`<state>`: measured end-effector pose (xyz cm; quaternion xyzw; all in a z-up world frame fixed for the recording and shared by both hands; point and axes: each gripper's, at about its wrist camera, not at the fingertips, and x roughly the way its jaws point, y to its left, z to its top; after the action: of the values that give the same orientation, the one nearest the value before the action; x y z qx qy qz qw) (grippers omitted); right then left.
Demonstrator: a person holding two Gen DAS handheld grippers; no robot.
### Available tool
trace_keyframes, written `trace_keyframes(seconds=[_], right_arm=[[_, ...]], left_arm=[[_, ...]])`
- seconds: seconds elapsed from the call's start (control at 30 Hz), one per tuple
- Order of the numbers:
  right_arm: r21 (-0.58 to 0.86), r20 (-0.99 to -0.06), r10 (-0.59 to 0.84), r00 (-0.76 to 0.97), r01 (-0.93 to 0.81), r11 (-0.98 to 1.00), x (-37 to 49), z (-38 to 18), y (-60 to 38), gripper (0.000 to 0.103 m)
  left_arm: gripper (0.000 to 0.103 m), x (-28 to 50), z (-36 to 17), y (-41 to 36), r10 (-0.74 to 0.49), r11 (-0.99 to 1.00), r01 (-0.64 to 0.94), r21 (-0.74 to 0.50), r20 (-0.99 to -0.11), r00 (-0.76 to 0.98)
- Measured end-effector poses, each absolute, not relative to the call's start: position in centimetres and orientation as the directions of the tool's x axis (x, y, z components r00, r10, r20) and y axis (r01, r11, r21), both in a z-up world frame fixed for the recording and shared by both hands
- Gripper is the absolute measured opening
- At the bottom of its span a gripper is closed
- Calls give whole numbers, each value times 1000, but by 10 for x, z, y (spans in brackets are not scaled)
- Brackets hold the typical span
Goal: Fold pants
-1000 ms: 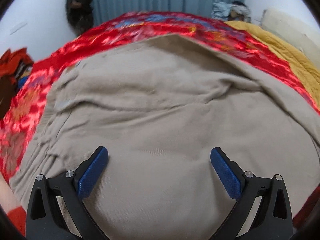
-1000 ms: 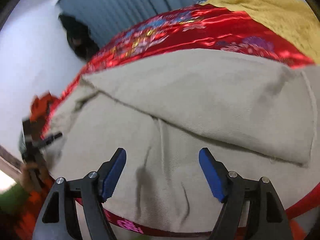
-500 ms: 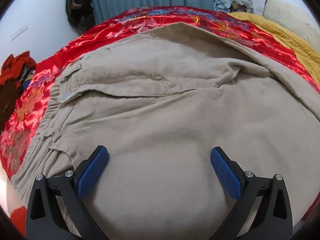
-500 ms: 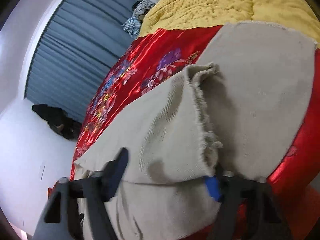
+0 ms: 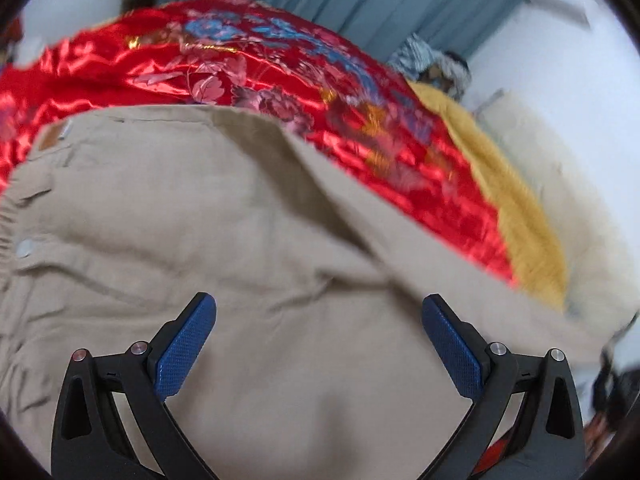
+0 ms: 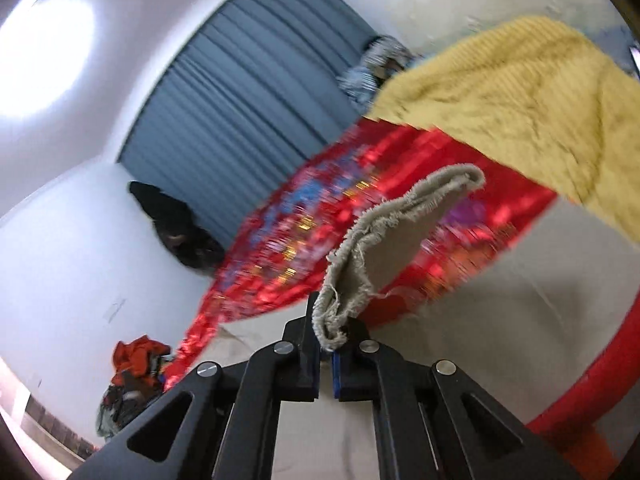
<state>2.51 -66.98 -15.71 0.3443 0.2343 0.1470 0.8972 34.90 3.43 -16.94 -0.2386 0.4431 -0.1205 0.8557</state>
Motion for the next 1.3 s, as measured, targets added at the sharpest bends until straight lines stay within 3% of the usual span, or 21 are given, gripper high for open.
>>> trace_keyframes(seconds=[0.2,0.37,0.53,0.6,0.63,0.8,0.93,1.03,1.13,1.23,1.3], right_arm=[[639,-265,450,853,-194,744,-6,-113,-668,3],[642,-253,468,847,-215,736,-22,-101,-676,3],[650,-221,494,841,-251,717,-42,-84,-691,3],[652,-220,515,828,-268,710,-48,-80,-697,3],[652,-225,519,825,-269,709,-47,-81,-699,3],[647,-343,492,800,-179,742,-16,-107,-720,3],[635,-388,484,785,-153,758,26,-113,-730,3],[601,-337,490,804,-217,769,59,-82,-732,3],[551,-236,519,822,-327,768,78,-37,-737,3],[510,-280,517,809,-331,794,84,-36,-750,3],[507,-393,495,775,-266,820,87,-71,-768,3]], left_arm=[[102,394,-155,50,-453,791,-56,-609,-645,615],[102,419,-174,50,-424,807,-124,-577,-713,558],[99,436,-179,55,-449,789,-133,-600,-711,541],[57,439,-181,56,-455,788,-134,-602,-714,531],[1,440,-185,56,-447,796,-146,-588,-733,514],[1,419,-192,67,-463,768,-170,-617,-719,518],[0,397,-152,86,-475,736,-126,-665,-640,604],[0,366,-101,98,-459,728,-50,-684,-540,705],[0,298,-54,98,-397,802,41,-597,-479,783],[1,228,-75,76,-367,868,51,-494,-568,737],[1,197,-128,47,-365,904,54,-424,-699,615]])
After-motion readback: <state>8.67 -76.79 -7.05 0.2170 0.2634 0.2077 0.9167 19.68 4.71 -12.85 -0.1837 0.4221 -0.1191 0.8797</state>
